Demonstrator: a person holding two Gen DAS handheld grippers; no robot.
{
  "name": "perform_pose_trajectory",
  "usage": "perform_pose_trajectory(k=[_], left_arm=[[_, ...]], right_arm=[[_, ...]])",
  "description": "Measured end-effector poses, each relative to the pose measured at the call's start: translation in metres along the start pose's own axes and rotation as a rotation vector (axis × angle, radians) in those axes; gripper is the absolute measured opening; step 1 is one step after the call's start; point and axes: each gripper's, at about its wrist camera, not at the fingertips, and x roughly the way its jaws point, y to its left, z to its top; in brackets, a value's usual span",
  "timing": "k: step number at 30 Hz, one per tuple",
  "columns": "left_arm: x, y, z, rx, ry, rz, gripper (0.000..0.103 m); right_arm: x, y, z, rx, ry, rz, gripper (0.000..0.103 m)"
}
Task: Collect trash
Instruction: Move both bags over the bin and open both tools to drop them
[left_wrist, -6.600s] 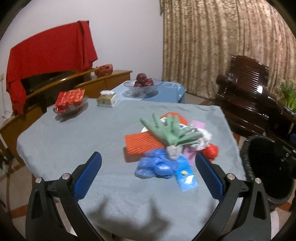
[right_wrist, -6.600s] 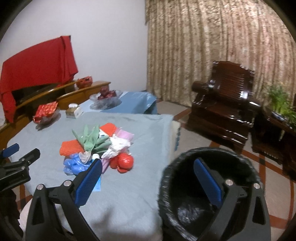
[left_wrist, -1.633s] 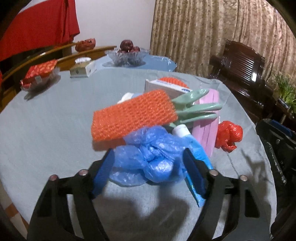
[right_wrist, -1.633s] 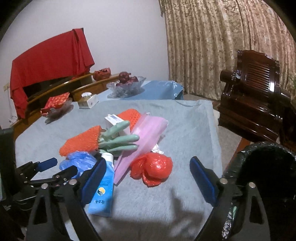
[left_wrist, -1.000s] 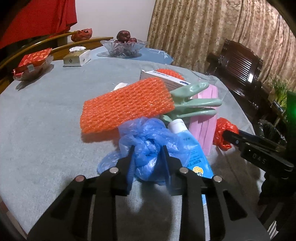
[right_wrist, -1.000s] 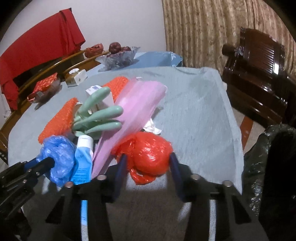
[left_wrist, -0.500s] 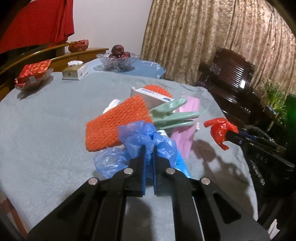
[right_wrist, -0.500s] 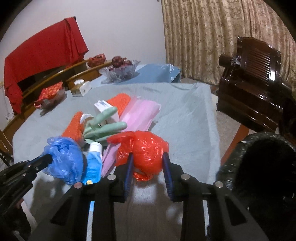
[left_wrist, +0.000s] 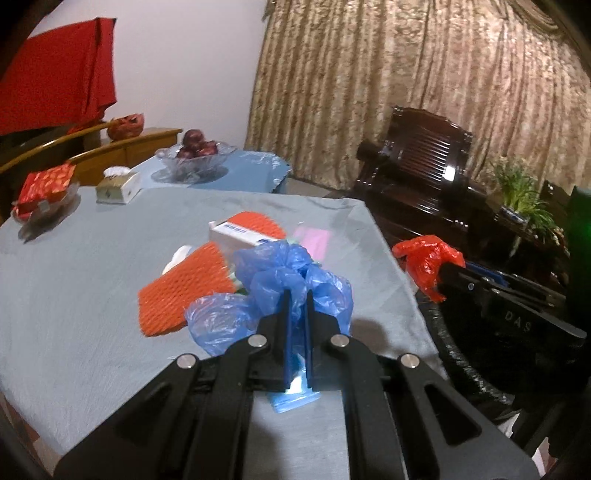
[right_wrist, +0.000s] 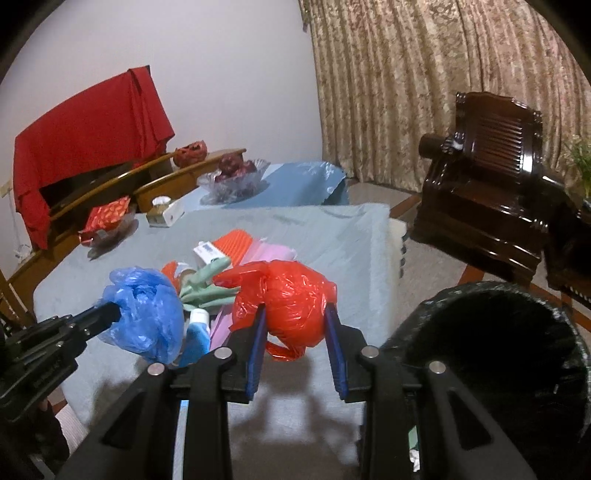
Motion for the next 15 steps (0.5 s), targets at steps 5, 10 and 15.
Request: perform_pose_trajectory(k=[5, 10, 15], left_arm=[[0.003, -0.023, 0.005, 0.027, -0.003, -0.039, 0.004], [0.008, -0.052, 0.011, 0.057, -0.006, -0.098, 0.004], [0.017, -0.086, 0.011, 0.09, 0.003, -0.162, 0.004]], right_arm=[[-0.018, -0.015, 0.004, 0.011, -0.031, -0.03, 0.03], [-0.036, -0.037, 0.006, 0.026, -0.055, -0.077, 0.03], [-0.056, -0.065, 0.001, 0.051, -0.068, -0.141, 0.03]])
